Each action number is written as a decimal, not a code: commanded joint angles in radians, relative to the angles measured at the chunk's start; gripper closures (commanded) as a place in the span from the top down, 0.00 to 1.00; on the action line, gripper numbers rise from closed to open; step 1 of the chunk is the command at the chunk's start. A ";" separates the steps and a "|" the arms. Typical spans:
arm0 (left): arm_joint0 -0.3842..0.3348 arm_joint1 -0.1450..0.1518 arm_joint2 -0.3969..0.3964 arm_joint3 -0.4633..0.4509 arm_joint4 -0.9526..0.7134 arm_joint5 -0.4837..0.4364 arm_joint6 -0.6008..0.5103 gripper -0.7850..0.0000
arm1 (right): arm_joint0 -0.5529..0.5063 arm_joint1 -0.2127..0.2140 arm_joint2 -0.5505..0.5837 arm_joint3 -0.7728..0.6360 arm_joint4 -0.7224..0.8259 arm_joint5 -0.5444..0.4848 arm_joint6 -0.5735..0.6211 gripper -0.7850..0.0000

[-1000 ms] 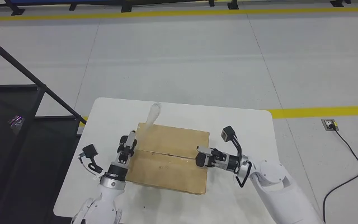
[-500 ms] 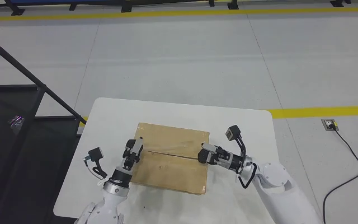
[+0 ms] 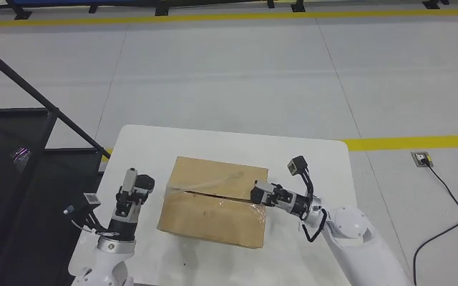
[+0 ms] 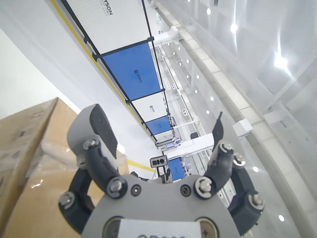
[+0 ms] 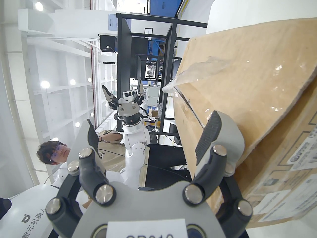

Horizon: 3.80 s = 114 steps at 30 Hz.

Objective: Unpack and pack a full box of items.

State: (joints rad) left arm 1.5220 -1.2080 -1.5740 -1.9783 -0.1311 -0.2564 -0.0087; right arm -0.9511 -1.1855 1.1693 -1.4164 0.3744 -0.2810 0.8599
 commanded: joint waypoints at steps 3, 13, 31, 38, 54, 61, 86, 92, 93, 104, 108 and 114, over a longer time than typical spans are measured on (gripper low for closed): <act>-0.052 0.018 -0.098 0.054 -0.067 0.119 -0.228 1.00 | -0.017 0.005 0.016 -0.022 0.016 -0.097 0.068 1.00; -0.241 0.052 -0.130 0.207 -0.102 0.247 -0.646 1.00 | -0.099 0.023 0.063 -0.070 0.038 -0.164 0.157 1.00; -0.326 0.057 0.055 0.245 0.043 0.262 -0.700 1.00 | -0.045 0.016 0.020 0.057 0.077 -0.152 0.180 1.00; -0.325 0.057 0.092 0.219 0.048 0.263 -0.707 1.00 | -0.032 0.015 0.016 0.088 0.095 -0.158 0.189 1.00; -0.382 0.055 0.189 0.237 0.086 0.304 -0.704 1.00 | -0.012 0.012 0.010 0.142 0.128 -0.183 0.212 1.00; -0.429 0.047 0.251 0.267 0.091 0.329 -0.675 1.00 | -0.017 0.014 0.016 0.152 0.137 -0.195 0.217 1.00; -0.413 0.045 0.258 0.203 0.043 0.292 -0.649 1.00 | -0.021 0.016 0.019 0.067 -0.030 -0.192 0.059 1.00; -0.317 0.057 0.166 0.136 0.003 0.239 -0.633 1.00 | -0.002 0.015 -0.007 -0.031 -0.161 0.048 -0.035 1.00; -0.303 0.058 0.153 0.130 -0.004 0.232 -0.633 1.00 | -0.001 0.015 -0.006 -0.043 -0.160 0.071 -0.030 1.00; -0.234 0.068 0.069 0.124 -0.060 0.188 -0.628 1.00 | -0.018 0.023 -0.018 -0.184 -0.320 0.279 -0.102 1.00; -0.224 0.070 0.056 0.130 -0.078 0.176 -0.631 1.00 | -0.026 0.021 -0.030 -0.220 -0.332 0.328 -0.127 1.00; -0.217 0.072 0.048 0.141 -0.090 0.171 -0.633 1.00 | -0.004 0.013 -0.061 -0.223 -0.330 0.348 -0.139 1.00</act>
State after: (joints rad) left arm 1.3042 -1.1361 -1.5257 -1.8386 -0.2198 -0.0856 -0.6420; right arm -0.9616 -1.1705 1.1155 -1.6429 0.0404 0.0726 0.7251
